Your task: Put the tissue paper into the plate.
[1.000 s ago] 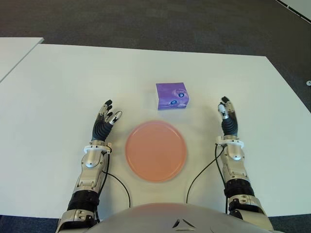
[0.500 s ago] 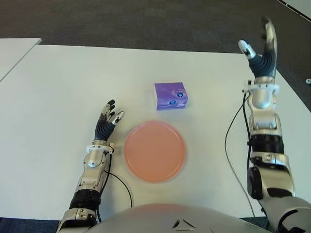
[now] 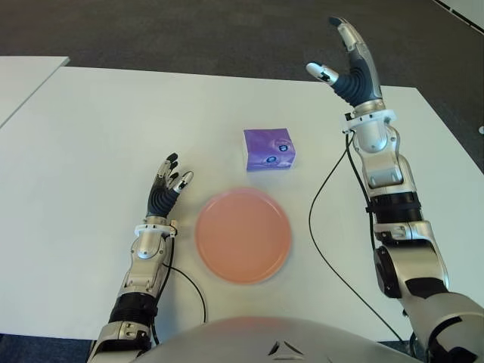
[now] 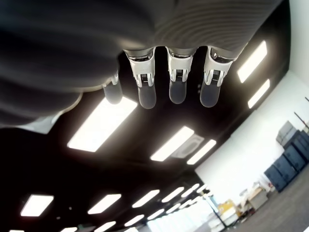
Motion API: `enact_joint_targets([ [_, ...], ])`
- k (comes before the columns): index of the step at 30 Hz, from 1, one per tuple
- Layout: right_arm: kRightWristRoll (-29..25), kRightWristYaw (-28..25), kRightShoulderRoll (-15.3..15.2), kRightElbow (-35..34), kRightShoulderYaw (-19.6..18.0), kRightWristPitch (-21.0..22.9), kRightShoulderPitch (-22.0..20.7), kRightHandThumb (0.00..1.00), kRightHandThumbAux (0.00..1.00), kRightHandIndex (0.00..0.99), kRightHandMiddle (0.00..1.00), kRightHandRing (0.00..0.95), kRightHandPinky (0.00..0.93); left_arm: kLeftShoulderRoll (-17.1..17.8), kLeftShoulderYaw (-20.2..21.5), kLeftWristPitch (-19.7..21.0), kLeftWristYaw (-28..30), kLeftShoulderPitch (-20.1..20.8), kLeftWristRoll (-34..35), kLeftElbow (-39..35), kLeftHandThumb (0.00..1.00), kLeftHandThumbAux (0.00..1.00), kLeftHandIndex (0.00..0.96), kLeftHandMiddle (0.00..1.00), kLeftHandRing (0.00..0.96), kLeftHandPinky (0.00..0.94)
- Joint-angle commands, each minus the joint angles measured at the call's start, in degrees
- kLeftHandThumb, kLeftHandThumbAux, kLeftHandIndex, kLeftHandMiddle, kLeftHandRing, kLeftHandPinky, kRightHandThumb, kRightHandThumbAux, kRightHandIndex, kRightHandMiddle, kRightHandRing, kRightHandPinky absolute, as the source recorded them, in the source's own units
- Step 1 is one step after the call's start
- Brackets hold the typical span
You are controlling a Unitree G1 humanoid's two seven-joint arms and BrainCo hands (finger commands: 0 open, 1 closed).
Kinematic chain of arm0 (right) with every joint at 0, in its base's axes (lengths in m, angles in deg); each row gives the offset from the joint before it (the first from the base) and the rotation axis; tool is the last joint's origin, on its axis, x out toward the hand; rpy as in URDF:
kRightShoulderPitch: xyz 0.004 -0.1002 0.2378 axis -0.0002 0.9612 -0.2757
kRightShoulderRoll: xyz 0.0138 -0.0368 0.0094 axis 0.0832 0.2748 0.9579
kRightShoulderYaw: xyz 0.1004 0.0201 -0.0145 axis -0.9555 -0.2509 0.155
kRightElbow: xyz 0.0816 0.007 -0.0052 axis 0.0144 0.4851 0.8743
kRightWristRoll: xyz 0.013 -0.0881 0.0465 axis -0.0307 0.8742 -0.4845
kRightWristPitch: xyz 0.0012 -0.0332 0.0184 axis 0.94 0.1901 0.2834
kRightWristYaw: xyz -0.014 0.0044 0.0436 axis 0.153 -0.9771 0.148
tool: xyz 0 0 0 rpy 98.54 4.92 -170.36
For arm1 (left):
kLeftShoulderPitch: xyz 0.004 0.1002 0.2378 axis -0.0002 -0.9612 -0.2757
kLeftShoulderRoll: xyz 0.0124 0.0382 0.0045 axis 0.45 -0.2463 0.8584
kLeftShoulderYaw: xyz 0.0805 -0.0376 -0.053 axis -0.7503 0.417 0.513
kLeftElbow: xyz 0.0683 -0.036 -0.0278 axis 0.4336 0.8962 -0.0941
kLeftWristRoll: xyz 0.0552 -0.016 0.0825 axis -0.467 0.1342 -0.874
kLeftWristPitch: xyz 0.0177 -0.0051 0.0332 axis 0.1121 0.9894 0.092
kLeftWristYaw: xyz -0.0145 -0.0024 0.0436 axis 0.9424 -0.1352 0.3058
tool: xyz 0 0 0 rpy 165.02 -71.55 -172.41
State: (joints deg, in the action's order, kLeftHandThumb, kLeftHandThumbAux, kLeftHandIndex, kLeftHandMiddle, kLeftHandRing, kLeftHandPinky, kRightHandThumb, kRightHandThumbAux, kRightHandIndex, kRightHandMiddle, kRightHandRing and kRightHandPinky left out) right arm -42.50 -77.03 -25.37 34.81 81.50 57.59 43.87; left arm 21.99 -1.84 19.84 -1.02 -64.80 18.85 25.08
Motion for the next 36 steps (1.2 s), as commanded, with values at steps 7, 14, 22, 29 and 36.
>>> enact_joint_targets([
  [7, 7.6, -0.6, -0.2, 19.0, 12.2, -11.6, -7.4, 0.533, 0.232, 0.0, 0.0, 0.0, 0.0, -0.3, -0.4, -0.3, -1.4, 0.0, -1.2, 2.6, 0.322, 0.448, 0.0, 0.0, 0.0, 0.0],
  [14, 16.8, 9.0, 0.9, 31.0, 20.5, -18.2, -10.8, 0.491, 0.205, 0.0, 0.0, 0.0, 0.0, -0.8, -0.6, -0.5, -1.0, -0.1, -0.4, 2.2, 0.331, 0.436, 0.0, 0.0, 0.0, 0.0],
  [22, 22.3, 15.2, 1.2, 39.4, 26.4, -21.1, -14.4, 0.406, 0.184, 0.0, 0.0, 0.0, 0.0, -0.9, -0.7, -0.5, -0.5, -0.8, 0.5, 1.2, 0.332, 0.429, 0.0, 0.0, 0.0, 0.0],
  [29, 24.6, 17.4, 1.4, 42.7, 29.6, -21.9, -15.6, 0.386, 0.201, 0.0, 0.0, 0.0, 0.0, -0.8, -0.5, -0.2, -1.1, -1.1, 0.4, 1.1, 0.33, 0.43, 0.0, 0.0, 0.0, 0.0],
  [36, 25.4, 18.1, 1.3, 44.2, 31.4, -21.8, -16.3, 0.385, 0.209, 0.0, 0.0, 0.0, 0.0, -0.8, -0.3, -0.2, -1.8, -1.0, 0.0, 1.4, 0.329, 0.422, 0.0, 0.0, 0.0, 0.0],
])
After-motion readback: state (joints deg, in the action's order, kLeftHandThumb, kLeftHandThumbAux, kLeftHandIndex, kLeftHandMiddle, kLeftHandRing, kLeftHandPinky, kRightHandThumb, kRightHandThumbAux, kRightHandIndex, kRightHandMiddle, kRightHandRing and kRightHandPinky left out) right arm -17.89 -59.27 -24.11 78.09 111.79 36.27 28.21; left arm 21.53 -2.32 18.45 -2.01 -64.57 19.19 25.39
